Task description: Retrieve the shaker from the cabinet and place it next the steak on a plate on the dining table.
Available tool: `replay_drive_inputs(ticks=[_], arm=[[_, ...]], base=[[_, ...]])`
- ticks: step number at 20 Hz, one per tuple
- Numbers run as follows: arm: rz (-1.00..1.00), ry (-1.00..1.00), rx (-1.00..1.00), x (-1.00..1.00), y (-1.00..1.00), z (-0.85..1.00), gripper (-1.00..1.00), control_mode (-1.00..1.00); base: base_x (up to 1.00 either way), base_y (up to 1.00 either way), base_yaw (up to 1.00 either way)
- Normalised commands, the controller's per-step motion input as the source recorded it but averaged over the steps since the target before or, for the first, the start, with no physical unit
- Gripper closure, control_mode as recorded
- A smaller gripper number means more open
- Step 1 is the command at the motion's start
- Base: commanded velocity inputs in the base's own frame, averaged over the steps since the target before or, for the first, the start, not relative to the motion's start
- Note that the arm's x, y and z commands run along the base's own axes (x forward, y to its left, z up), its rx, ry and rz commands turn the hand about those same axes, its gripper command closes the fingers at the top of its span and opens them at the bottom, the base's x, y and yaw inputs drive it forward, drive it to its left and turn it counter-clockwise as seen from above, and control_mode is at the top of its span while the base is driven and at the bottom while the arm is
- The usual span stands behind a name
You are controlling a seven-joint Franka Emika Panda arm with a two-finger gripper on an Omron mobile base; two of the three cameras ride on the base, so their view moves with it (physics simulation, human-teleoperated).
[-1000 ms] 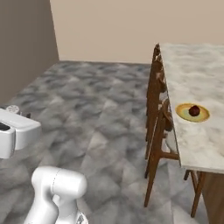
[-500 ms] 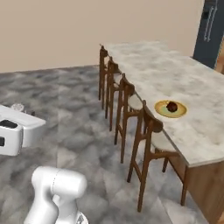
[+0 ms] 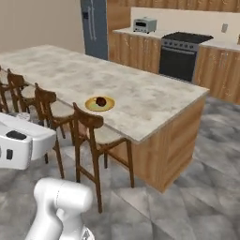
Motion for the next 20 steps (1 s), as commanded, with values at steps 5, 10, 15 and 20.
replay_drive_inputs(ticks=[5,10,15,20], arm=[[0.0,0.0,0.0,0.0,0.0,0.0,1.0,1.0],[0.0,0.0,0.0,0.0,0.0,0.0,1.0,1.0],[0.0,0.0,0.0,0.0,0.0,0.0,1.0,1.0],[0.0,0.0,0.0,0.0,0.0,0.0,1.0,1.0]], base=[[0.92,0.95,-0.65],[0.75,0.84,-0.72],[-0.22,0.93,-0.43],[0.08,0.6,-0.18]])
